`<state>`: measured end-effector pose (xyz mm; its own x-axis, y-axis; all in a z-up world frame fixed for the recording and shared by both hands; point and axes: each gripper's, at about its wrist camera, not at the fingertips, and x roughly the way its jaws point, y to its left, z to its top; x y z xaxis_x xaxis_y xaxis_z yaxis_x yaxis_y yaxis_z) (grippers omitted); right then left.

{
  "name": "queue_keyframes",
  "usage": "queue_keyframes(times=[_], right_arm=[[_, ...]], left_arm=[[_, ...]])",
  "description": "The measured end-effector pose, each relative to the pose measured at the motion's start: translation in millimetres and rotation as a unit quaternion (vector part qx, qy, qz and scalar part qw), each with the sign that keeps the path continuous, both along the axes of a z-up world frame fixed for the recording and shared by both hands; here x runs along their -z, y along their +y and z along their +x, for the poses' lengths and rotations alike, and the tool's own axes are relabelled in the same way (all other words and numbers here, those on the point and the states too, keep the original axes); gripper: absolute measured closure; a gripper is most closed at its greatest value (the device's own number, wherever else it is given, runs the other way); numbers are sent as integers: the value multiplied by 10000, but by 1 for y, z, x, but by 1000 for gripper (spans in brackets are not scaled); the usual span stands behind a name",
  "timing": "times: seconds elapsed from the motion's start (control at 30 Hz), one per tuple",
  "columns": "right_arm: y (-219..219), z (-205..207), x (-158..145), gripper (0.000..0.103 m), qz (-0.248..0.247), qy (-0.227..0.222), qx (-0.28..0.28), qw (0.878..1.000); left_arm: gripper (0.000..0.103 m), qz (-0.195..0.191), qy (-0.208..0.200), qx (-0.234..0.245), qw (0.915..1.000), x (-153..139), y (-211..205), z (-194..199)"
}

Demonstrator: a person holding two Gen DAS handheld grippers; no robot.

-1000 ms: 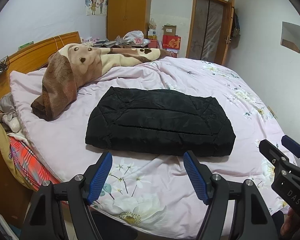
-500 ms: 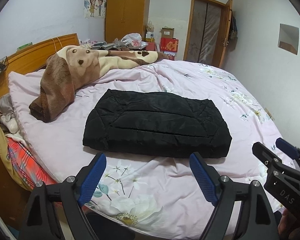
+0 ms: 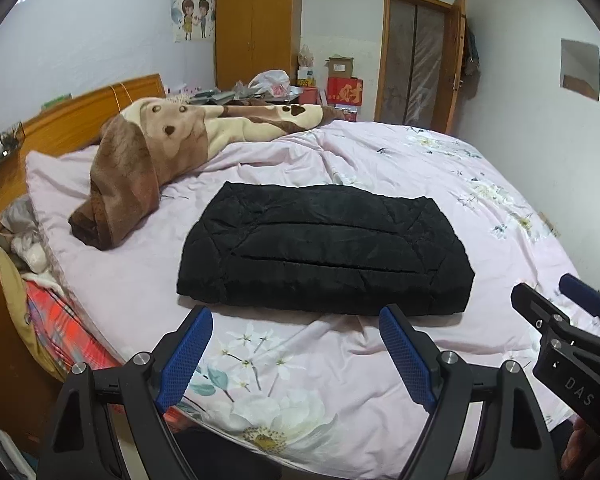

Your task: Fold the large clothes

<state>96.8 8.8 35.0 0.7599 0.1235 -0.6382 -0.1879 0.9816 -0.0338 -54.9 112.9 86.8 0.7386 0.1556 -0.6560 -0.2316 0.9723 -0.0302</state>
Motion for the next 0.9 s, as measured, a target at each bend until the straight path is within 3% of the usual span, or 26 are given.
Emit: queue_keyframes(times=[0.9], right_arm=[[-3, -1, 5, 28, -14, 39, -36, 10000]], left_arm=[[18, 48, 165, -74, 9998, 7, -1, 2]])
